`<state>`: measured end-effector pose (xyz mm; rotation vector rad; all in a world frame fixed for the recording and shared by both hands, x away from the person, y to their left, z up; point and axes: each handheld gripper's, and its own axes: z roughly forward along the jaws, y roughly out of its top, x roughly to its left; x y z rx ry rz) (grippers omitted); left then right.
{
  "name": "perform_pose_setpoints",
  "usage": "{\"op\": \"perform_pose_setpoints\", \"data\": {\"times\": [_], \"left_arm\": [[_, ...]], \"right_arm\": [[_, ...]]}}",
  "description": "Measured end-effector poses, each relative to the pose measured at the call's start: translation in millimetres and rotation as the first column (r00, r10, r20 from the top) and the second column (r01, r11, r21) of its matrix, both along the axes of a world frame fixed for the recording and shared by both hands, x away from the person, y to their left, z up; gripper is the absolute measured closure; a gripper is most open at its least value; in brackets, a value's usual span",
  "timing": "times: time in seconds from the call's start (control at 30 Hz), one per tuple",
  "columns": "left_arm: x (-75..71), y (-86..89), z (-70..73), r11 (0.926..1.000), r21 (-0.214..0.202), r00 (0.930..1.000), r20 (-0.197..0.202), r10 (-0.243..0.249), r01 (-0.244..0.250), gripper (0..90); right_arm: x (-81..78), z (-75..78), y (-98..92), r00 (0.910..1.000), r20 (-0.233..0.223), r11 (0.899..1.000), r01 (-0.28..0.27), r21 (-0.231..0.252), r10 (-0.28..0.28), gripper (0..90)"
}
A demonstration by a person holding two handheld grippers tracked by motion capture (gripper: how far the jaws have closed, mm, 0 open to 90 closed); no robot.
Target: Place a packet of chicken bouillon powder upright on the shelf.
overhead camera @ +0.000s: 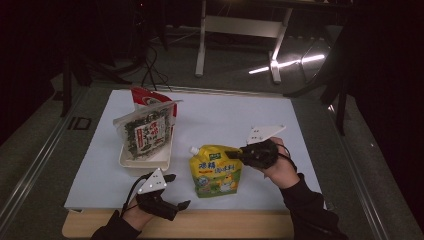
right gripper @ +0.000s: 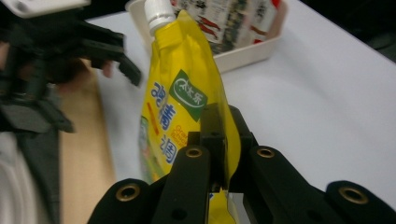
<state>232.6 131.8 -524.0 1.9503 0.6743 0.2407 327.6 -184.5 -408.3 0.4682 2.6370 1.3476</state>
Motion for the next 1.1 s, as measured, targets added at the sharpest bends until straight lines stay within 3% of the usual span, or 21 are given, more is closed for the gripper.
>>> {"op": "perform_pose_setpoints", "data": {"times": [0.17, 0.27, 0.5, 0.7, 0.87, 1.1], "left_arm": [[-0.8, -0.5, -0.2, 1.0, -0.006, 1.0, 0.005, -0.005, 0.005, 2.8], [-1.0, -0.4, -0.6, 0.9999, -0.01, 1.0, 0.004, -0.004, 0.004, 2.8], [-1.3, -0.2, -1.7, 1.0, -0.008, 0.9999, 0.013, -0.001, 0.001, 2.8], [-2.6, -2.7, -3.2, 0.9999, 0.01, 0.9996, 0.027, -0.004, 0.004, 2.8], [-3.8, -3.7, -3.4, 0.9998, 0.013, 0.9994, 0.031, -0.014, 0.013, 2.8], [-5.3, -5.1, -4.2, 0.9994, 0.022, 0.9992, 0.031, -0.027, 0.027, 2.8]], "right_arm": [[-4.6, 5.3, 2.8, 0.9998, 0.01, 1.0, -0.015, -0.004, 0.015, 89.9], [-9.2, 12.0, 6.3, 0.9976, -0.015, 0.998, -0.067, 0.015, 0.067, 90.0], [-10.1, 26.6, 13.5, 0.9958, -0.007, 0.994, -0.091, 0.056, 0.091, 90.0], [-7.1, 51.2, 30.3, 0.998, 0.034, 0.995, -0.057, 0.084, 0.054, 90.0], [-5.9, 65.0, 50.8, 0.996, 0.062, 0.995, -0.069, 0.076, 0.065, 90.0], [-2.0, 76.0, 77.5, 0.9927, 0.078, 0.989, -0.099, 0.105, 0.091, 90.0]]}}
